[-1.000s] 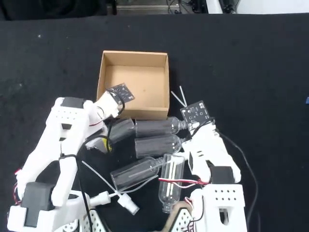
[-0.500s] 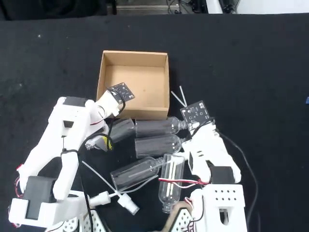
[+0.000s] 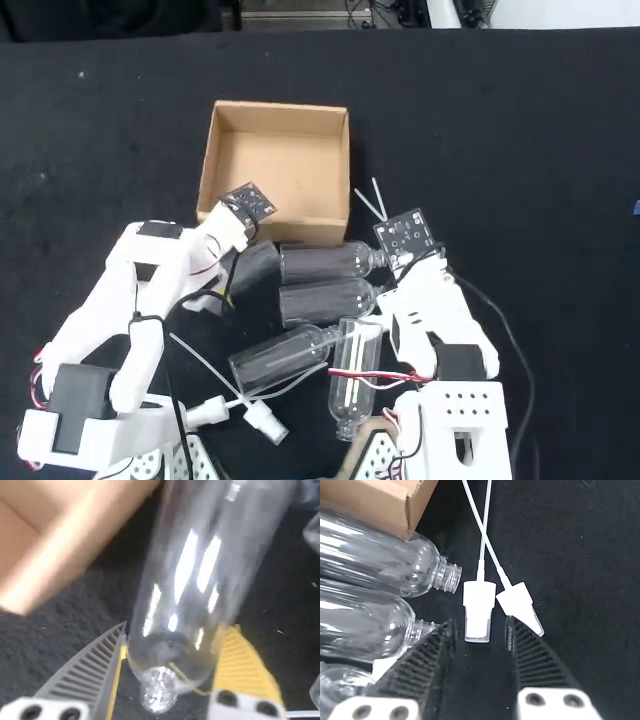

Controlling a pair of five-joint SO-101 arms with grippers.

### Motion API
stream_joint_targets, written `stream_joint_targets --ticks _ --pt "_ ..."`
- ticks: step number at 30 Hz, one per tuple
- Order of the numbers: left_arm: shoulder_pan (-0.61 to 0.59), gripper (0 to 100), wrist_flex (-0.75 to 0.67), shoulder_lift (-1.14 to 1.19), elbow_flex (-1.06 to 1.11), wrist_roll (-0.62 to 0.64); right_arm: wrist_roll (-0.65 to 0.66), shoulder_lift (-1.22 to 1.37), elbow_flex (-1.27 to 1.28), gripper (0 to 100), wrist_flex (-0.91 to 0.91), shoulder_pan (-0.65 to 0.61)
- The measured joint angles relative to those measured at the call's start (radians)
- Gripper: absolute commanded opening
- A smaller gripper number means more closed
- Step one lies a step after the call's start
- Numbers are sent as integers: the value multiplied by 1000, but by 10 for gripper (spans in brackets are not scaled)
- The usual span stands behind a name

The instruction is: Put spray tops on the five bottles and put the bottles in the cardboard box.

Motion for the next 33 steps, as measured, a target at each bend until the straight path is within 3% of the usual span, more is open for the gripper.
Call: stream_joint_targets --ticks 3,8,13,16,22,27,33 --pt "0 126 48 0 -8 3 0 0 0 152 0 0" --pt "-8 123 256 0 -89 -32 0 0 0 152 0 0" --pt "-103 123 522 0 -206 -239 0 0 0 152 0 0" --pt "-241 124 618 2 -299 -384 0 0 0 152 0 0" --pt "-577 127 635 35 -396 -497 0 0 0 152 0 0" --pt "-764 132 560 135 -397 -516 0 0 0 152 0 0" --pt "-852 334 559 222 -433 -605 0 0 0 152 0 0"
